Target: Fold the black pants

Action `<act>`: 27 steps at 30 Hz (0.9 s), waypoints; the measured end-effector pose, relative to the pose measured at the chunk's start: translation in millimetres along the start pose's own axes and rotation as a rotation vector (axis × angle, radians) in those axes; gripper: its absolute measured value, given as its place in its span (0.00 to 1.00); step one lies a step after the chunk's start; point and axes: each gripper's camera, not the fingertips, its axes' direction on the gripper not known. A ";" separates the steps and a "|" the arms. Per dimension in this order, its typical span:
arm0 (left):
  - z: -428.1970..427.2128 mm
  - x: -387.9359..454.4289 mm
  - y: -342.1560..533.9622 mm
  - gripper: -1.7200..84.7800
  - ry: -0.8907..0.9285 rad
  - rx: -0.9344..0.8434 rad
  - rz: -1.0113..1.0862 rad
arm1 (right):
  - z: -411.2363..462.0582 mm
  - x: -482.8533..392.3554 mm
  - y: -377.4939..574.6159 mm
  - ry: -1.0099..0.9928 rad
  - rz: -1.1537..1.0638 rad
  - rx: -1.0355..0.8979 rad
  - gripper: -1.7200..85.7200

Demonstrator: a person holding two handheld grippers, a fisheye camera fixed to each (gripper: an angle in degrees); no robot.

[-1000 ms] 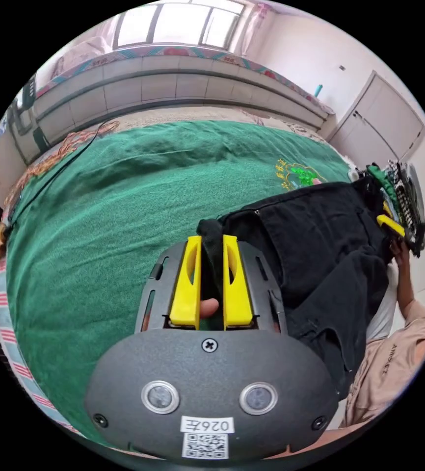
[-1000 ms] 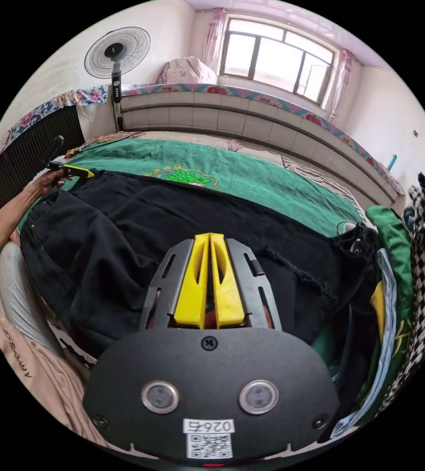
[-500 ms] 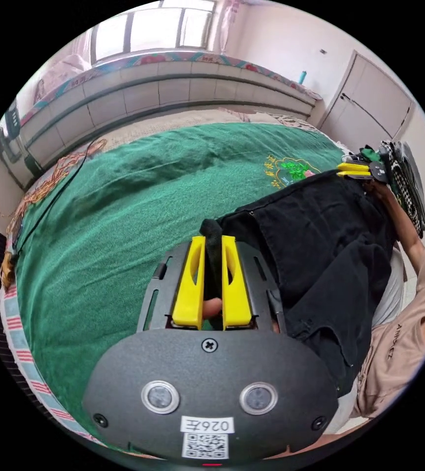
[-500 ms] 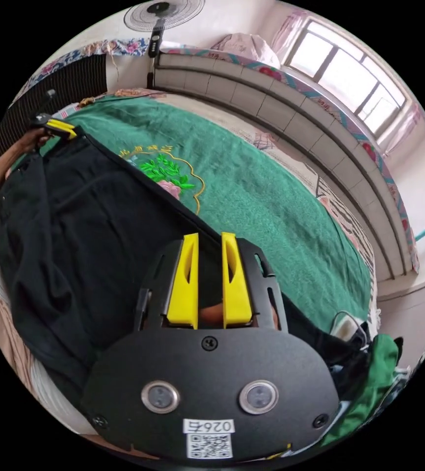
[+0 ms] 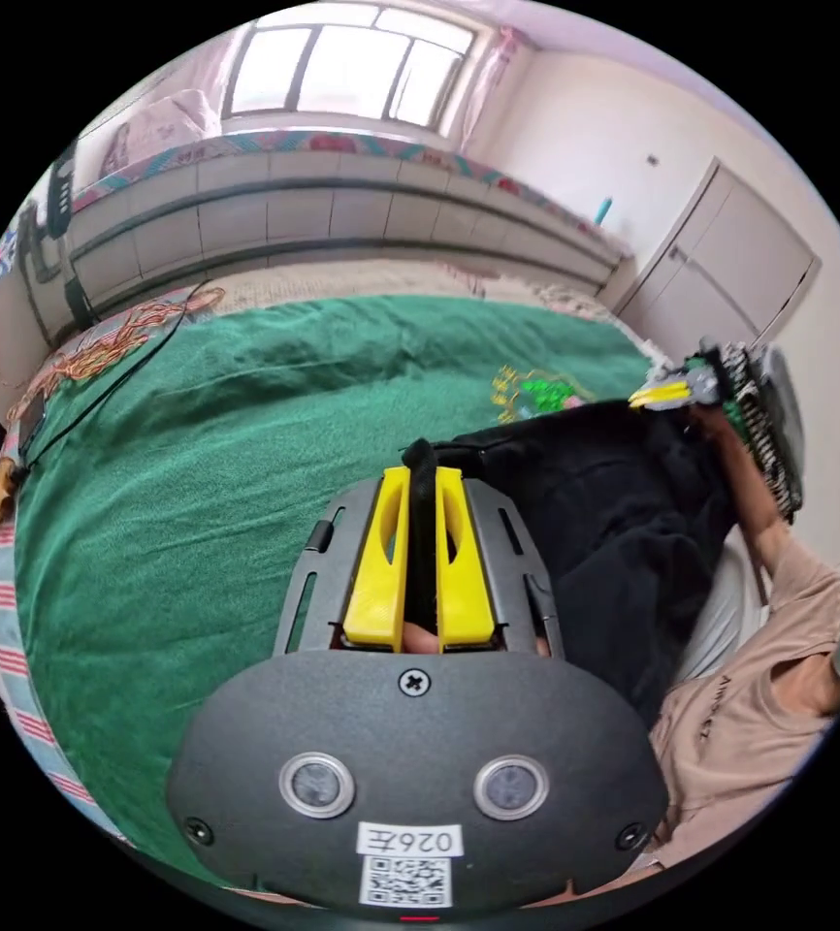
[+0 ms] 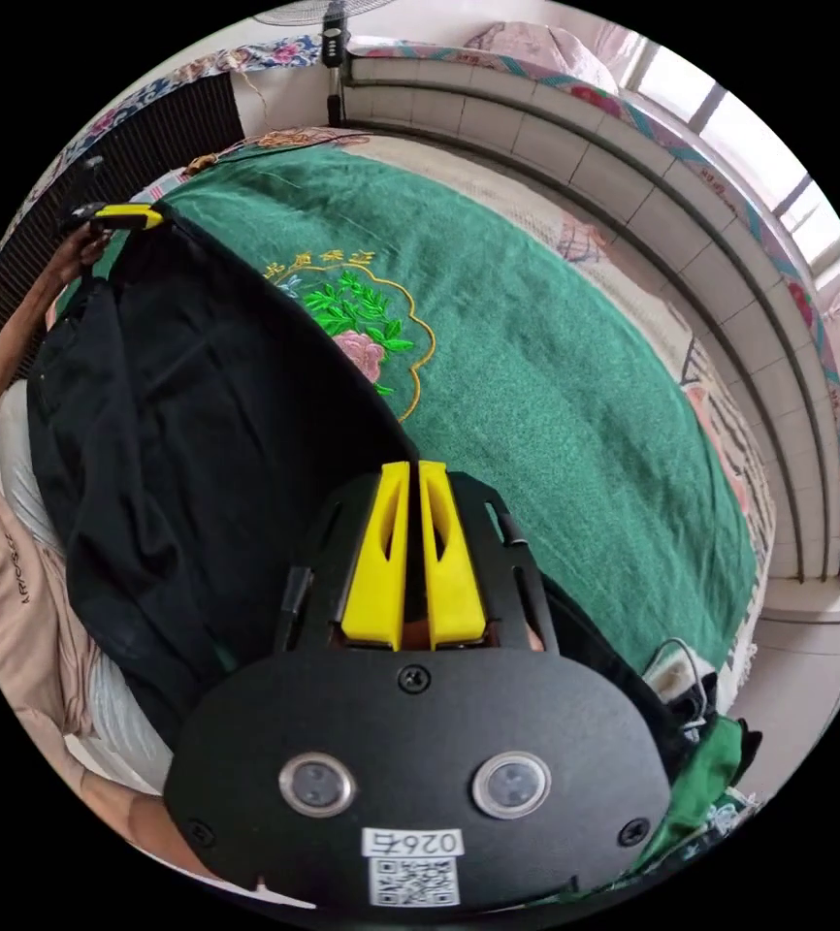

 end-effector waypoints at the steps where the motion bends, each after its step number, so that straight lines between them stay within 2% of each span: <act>1: -10.5 -4.2 6.3 0.07 0.024 0.027 -0.012 | -5.6 -6.1 0.9 0.019 -0.009 0.006 0.01; 5: -65.3 -35.1 50.0 0.07 0.075 0.098 -0.037 | -43.6 -48.6 0.5 0.149 -0.037 0.093 0.00; 11: -83.4 -126.7 74.3 0.08 -0.064 0.139 -0.238 | -38.4 -71.2 -56.1 0.050 0.077 0.303 0.03; 13: -68.0 -160.4 75.8 0.09 -0.061 0.134 -0.333 | -7.2 -68.8 -79.5 -0.006 0.156 0.252 0.04; 15: -39.9 -188.0 88.8 0.09 0.017 0.102 -0.421 | 17.2 -68.1 -78.5 0.038 0.262 0.200 0.05; 19: -33.3 -190.4 130.9 0.09 0.002 0.185 -0.426 | 16.2 -48.4 -9.0 0.205 0.460 0.230 0.08; 23: -43.0 -215.1 186.5 0.14 -0.016 0.144 -0.464 | 23.0 10.2 101.5 0.364 0.729 0.097 0.14; 25: -34.1 -228.3 207.9 0.15 0.022 0.106 -0.503 | 37.4 35.7 146.1 0.364 0.856 0.016 0.15; 27: -4.6 -238.7 225.3 0.11 0.201 0.064 -0.528 | 71.7 54.8 186.3 0.172 0.953 -0.048 0.12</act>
